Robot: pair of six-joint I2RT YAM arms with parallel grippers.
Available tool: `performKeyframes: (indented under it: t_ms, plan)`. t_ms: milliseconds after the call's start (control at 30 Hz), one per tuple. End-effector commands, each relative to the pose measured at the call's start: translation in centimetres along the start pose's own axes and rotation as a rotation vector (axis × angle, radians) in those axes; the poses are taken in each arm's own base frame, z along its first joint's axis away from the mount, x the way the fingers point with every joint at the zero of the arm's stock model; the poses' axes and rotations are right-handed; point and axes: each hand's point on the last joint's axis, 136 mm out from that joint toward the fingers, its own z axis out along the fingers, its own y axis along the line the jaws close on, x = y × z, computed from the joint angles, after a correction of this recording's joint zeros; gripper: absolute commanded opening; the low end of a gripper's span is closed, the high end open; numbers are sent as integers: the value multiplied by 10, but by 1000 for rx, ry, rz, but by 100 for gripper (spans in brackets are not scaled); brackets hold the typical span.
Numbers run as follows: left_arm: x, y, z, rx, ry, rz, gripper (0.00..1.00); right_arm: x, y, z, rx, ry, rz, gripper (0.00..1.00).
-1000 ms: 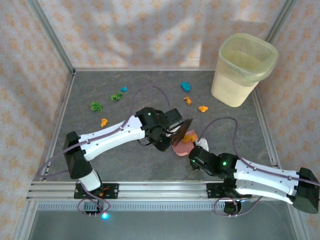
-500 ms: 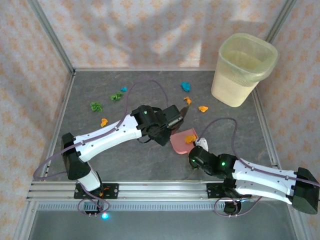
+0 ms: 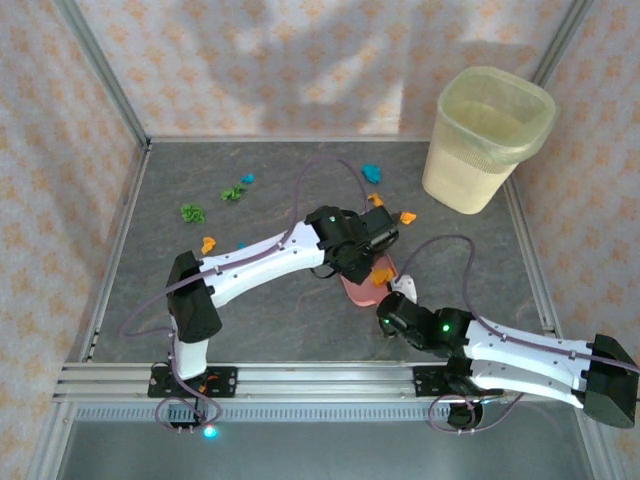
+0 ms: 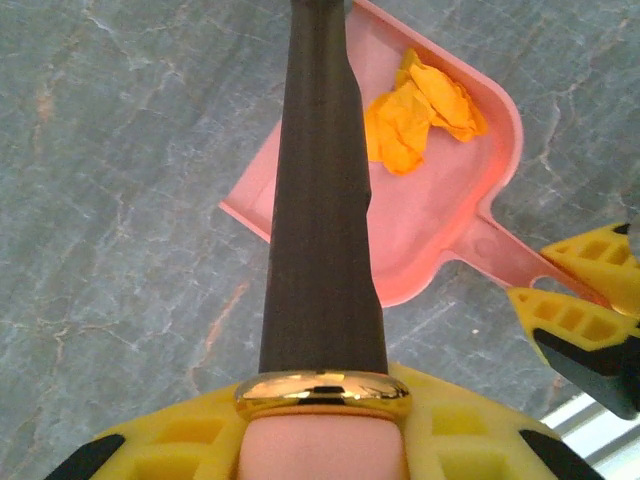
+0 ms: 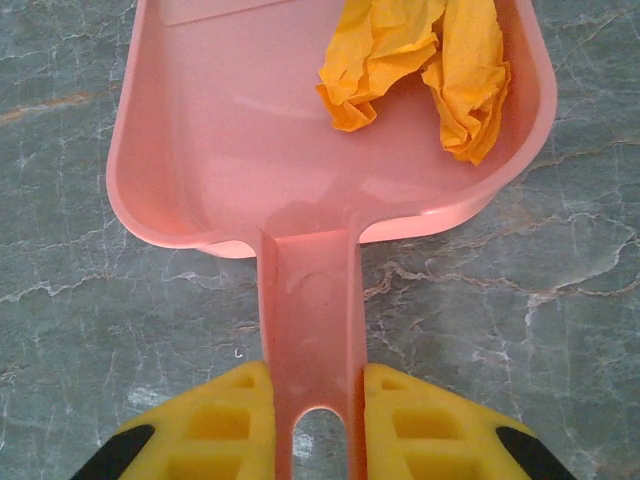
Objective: Sweep away the paper scraps from the table
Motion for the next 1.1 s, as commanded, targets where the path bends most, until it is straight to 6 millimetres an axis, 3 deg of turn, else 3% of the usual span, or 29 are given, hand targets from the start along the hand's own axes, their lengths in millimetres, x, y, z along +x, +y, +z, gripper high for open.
performKeyframes:
  t_ms: [0,367,567,833,933,1067]
  plan:
    - [-3,-6,-22,50,-68,-11,0,-8,-12,-1,53,-52,-6,0]
    - [17,4,-54,128,-166,-80,0,-39,-6,-14,49,-176,-17,0]
    - [20,61,-79,-69,-338,-198,0,-62,2,-24,65,-241,-59,0]
    - [45,145,-108,-232,-557,-476,0,-117,32,-51,85,-295,-73,0]
    - [60,166,-116,-291,-629,-542,0,-139,41,-62,107,-301,-59,0]
    - [73,178,-107,-324,-675,-591,0,-169,48,-71,128,-277,-18,0]
